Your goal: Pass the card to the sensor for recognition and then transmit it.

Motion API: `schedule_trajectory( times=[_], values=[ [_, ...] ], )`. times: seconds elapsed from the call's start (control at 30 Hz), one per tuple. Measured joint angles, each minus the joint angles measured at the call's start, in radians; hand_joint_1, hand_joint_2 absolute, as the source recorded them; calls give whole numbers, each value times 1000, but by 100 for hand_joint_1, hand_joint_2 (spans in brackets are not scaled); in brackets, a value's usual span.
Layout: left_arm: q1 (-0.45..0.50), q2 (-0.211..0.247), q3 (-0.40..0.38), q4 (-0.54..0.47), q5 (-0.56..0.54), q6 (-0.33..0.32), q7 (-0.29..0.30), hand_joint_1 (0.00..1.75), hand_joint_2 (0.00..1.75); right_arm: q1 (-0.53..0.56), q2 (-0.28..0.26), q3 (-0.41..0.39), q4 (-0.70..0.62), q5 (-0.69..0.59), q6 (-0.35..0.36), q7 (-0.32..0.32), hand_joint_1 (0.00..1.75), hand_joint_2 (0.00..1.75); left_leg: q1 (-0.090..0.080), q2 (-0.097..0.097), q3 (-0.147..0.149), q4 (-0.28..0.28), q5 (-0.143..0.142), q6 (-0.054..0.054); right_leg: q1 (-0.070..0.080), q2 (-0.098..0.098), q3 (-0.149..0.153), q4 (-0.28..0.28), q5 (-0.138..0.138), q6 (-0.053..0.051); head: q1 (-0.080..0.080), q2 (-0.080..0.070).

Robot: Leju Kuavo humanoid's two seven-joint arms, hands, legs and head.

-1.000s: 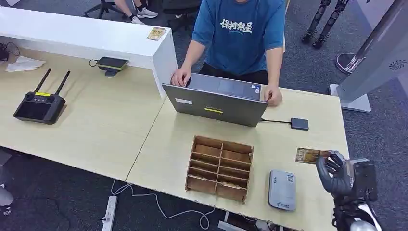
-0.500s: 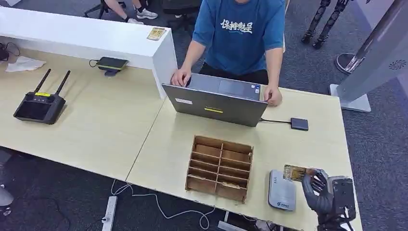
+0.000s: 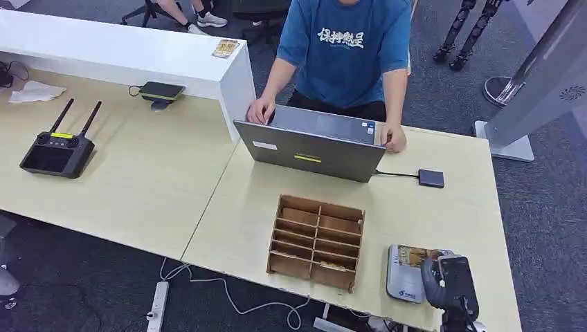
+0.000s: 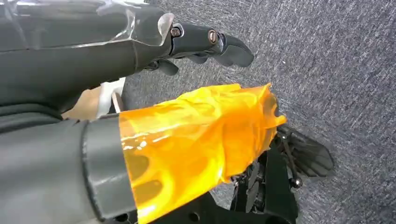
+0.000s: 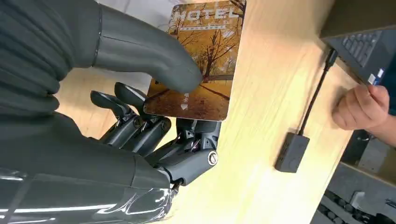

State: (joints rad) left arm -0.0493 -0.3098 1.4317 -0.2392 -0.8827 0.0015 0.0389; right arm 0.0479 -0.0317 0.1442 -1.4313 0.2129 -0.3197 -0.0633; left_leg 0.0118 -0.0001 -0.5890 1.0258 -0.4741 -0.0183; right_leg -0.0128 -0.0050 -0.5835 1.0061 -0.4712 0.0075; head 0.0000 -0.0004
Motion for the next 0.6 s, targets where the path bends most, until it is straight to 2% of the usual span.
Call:
schedule_trajectory(
  times=[0.27,0.6],
  values=[
    [0,0,0,0,-2,-8,0,0,0,-15,2,0,24,27,56,35,175,175,0,0,0,0,0,0,0,0,0,0,0,0,0,0],
    [0,0,0,0,2,-13,0,0,0,-4,2,-13,31,58,56,53,175,175,0,0,0,0,0,0,0,0,0,0,0,0,0,0]
  ],
)
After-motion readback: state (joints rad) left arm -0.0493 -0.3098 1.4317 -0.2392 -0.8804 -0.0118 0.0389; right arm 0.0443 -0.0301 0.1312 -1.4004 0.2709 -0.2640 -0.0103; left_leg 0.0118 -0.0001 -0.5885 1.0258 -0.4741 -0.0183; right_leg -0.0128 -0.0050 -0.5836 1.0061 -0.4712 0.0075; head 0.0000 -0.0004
